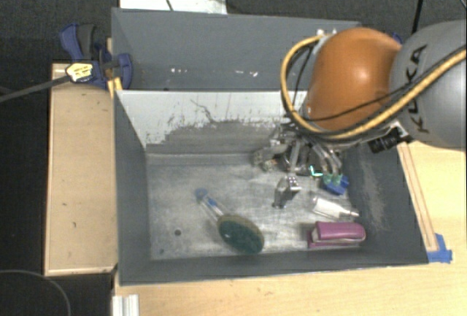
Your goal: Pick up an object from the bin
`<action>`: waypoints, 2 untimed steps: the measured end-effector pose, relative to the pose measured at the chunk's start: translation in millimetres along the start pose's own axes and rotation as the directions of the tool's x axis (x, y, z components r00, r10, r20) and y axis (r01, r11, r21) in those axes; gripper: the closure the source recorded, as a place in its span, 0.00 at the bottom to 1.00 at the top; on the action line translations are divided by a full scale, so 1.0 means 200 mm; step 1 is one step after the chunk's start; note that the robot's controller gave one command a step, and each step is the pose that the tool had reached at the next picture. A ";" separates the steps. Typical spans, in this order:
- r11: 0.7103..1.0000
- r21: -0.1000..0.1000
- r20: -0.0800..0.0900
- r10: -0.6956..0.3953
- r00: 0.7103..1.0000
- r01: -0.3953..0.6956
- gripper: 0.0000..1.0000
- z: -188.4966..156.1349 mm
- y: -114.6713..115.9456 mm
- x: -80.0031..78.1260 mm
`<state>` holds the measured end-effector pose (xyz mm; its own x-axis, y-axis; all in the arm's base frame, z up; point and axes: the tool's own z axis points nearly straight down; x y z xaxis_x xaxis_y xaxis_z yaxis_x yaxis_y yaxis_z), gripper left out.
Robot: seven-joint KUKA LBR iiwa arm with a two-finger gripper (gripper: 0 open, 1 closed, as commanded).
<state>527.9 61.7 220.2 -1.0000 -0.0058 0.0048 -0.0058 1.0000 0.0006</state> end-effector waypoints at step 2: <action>0.985 -0.002 0.019 -0.170 0.985 0.170 0.00 0.41 0.54 -0.11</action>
Offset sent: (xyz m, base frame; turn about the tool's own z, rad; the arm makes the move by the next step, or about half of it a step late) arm -0.0341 0.0575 -0.1339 -0.1815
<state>549.7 169.3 137.5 -0.9843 -0.1759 -0.0144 -0.1760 0.9844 0.0037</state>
